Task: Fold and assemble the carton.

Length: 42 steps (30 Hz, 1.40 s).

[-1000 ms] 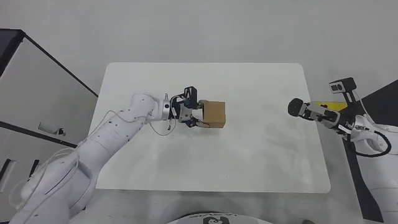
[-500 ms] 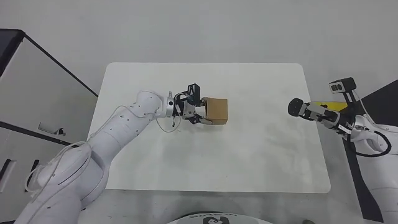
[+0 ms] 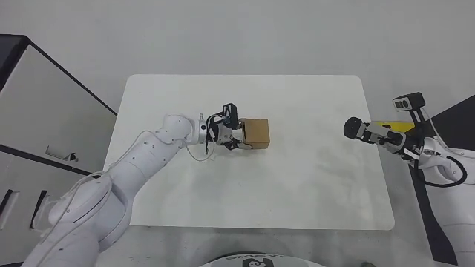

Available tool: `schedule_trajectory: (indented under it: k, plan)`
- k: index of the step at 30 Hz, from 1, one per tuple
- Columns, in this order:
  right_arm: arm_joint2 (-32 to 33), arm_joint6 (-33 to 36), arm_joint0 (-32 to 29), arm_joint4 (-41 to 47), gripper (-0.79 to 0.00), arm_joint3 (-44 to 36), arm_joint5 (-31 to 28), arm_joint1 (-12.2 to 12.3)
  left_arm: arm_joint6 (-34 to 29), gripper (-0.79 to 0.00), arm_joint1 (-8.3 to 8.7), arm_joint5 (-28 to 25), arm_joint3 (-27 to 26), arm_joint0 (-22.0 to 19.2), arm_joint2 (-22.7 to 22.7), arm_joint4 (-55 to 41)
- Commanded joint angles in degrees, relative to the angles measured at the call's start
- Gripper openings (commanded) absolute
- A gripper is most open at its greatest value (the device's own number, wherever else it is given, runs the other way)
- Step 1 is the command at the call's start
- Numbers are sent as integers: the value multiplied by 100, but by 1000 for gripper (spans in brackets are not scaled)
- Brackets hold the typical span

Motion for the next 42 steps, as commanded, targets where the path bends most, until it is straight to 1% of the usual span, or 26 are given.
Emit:
schedule_trajectory:
  k: [1, 11, 17, 30, 31, 32, 34, 35, 37, 38, 39, 40, 41, 42]
  plan:
    - [0, 0, 0, 0, 0, 0, 0, 0, 38, -785, -38, 1, 82, -6, 29, 47]
    - [0, 0, 0, 0, 0, 0, 0, 0, 447, -785, -207, -37, 493, -24, 139, 229]
    - [0, 0, 0, 0, 0, 0, 0, 0, 680, -785, -301, 84, 758, 9, 204, 353]
    - [0, 0, 0, 0, 0, 0, 0, 0, 899, -785, -493, 152, 1155, -12, 301, 518]
    - [0, 0, 0, 0, 0, 0, 0, 0, 906, -763, -505, 147, 1180, -13, 304, 522]
    - [0, 0, 0, 0, 0, 0, 0, 0, 915, -674, -517, 141, 1197, -18, 309, 532]
    - [0, 0, 0, 0, 0, 0, 0, 0, 940, -566, -538, 127, 1238, -25, 315, 544]
    - [0, 0, 0, 0, 0, 0, 0, 0, 957, -477, -548, 125, 1256, -27, 317, 549]
    - [0, 0, 0, 0, 0, 0, 0, 0, 987, -406, -565, 129, 1292, -31, 324, 569]
    - [0, 0, 0, 0, 0, 0, 0, 0, 999, -348, -572, 121, 1313, -32, 326, 577]
    - [0, 0, 0, 0, 0, 0, 0, 0, 1012, -154, -579, 119, 1331, -36, 328, 586]
    - [0, 0, 0, 0, 0, 0, 0, 0, 1027, -25, -586, 119, 1346, -38, 331, 595]
    - [0, 0, 0, 0, 0, 0, 0, 0, 1047, 0, -592, 118, 1363, -39, 330, 598]
    - [0, 0, 0, 0, 0, 0, 0, 0, 1066, 0, -597, 109, 1379, -39, 328, 596]
